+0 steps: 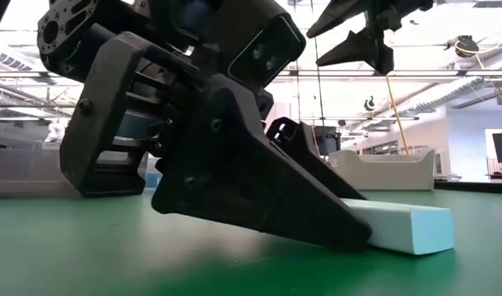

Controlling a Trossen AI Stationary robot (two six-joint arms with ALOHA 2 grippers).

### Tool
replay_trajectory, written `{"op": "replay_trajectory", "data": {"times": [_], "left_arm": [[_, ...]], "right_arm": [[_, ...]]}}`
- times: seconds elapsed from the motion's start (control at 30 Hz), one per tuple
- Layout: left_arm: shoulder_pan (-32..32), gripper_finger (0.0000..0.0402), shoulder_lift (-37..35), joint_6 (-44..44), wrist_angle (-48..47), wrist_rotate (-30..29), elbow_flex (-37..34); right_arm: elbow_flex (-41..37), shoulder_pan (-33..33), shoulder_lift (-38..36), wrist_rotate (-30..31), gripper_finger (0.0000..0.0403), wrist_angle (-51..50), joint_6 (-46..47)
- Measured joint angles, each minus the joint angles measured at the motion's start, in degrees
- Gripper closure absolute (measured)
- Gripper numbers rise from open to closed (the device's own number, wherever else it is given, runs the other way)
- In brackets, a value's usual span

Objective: Sort & place blocks by color
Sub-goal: Put the light blue block into the white bin

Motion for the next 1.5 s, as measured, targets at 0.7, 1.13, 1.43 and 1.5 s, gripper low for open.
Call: {"op": "replay_trajectory", "data": {"times": [0.7, 1.13, 1.43, 1.5], "left_arm": [[-0.2, 0.027, 0.1, -3.3, 1.1, -1.2, -0.2], [1.3, 0.027, -7.4, -4.7, 2.5, -3.1, -0.5], [2.1, 0.027, -21.9, -8.0, -9.3, -4.7, -0.4], [2.1, 0.027, -25.3, -8.7, -13.4, -5.9, -0.4]], "right_arm": [[0.0, 0.0, 0.0, 0.0, 0.0195, 0.0, 0.0], [0.0, 0.0, 0.0, 0.0, 0.0195, 0.0, 0.0], [0.0, 0.0, 0.0, 0.0, 0.0195, 0.0, 0.0], [0.0, 0.0, 0.0, 0.0, 0.0195, 0.0, 0.0]]}}
